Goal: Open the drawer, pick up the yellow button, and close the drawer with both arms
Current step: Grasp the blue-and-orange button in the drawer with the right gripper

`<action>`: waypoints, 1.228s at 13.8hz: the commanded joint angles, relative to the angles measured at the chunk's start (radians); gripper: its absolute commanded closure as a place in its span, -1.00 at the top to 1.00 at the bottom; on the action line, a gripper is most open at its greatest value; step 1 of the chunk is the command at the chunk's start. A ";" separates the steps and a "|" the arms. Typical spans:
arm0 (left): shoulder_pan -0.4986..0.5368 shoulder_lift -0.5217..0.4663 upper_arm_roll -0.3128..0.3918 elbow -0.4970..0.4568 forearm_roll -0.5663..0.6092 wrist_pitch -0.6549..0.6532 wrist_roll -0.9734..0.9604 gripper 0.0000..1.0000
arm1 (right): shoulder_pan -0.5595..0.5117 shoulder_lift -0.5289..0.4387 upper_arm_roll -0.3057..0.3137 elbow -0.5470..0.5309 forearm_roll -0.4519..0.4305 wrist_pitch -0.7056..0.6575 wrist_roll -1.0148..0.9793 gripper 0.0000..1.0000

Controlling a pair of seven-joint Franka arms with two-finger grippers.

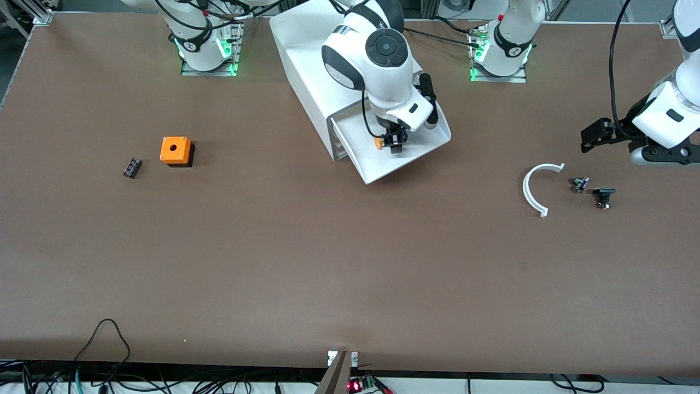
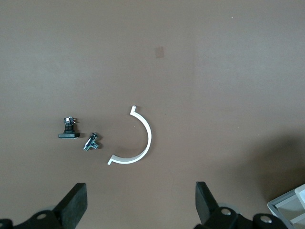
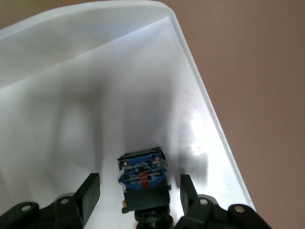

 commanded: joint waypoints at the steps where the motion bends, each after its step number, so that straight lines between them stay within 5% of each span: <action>1: -0.008 0.011 0.003 0.022 0.027 -0.009 -0.002 1.00 | 0.011 0.012 -0.013 0.022 -0.014 -0.022 -0.009 0.10; 7: -0.009 0.021 0.001 0.017 0.021 -0.003 0.001 1.00 | 0.012 0.003 -0.012 0.019 -0.031 -0.020 -0.032 -0.44; 12: -0.031 0.063 -0.007 -0.035 0.010 0.109 -0.116 1.00 | -0.010 -0.075 -0.006 0.019 -0.020 -0.022 -0.017 -0.57; 17: -0.083 0.099 -0.086 -0.237 -0.042 0.389 -0.401 1.00 | -0.136 -0.187 -0.007 -0.002 0.072 -0.045 0.046 -0.58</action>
